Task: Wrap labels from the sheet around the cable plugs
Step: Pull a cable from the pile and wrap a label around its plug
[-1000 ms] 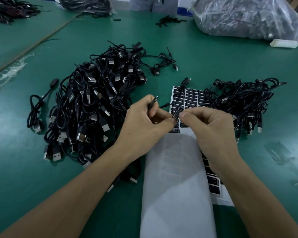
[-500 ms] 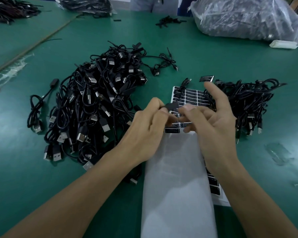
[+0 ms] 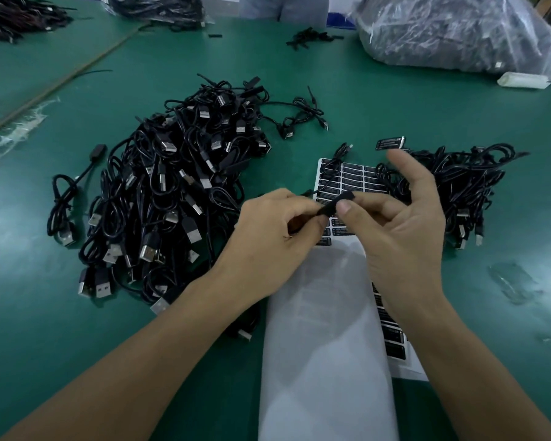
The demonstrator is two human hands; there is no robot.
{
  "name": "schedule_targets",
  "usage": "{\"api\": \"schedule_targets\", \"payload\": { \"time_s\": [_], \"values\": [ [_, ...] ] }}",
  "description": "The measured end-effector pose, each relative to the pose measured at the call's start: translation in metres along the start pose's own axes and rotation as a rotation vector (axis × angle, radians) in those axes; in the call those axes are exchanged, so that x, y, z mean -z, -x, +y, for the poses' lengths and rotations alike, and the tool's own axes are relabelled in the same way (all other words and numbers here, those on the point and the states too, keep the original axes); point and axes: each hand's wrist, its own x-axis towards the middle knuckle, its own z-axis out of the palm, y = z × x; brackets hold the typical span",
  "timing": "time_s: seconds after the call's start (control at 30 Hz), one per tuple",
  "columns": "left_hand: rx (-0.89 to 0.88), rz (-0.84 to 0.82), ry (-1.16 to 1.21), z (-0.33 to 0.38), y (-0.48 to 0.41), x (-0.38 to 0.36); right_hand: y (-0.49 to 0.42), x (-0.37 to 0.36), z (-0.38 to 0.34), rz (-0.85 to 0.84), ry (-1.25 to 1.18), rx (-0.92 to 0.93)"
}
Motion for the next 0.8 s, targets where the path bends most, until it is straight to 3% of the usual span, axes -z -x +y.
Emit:
{"api": "schedule_targets", "payload": {
  "time_s": [0.17, 0.4, 0.8],
  "values": [
    [0.113, 0.014, 0.049, -0.001, -0.001, 0.002, -0.003, 0.0, -0.002, 0.123, -0.013, 0.021],
    [0.113, 0.007, 0.08, -0.004, -0.002, 0.002, 0.001, -0.006, 0.002, -0.029, -0.066, -0.167],
    [0.119, -0.032, 0.212, -0.006, 0.0, 0.001, 0.003, -0.011, 0.002, 0.003, -0.061, -0.205]
  ]
}}
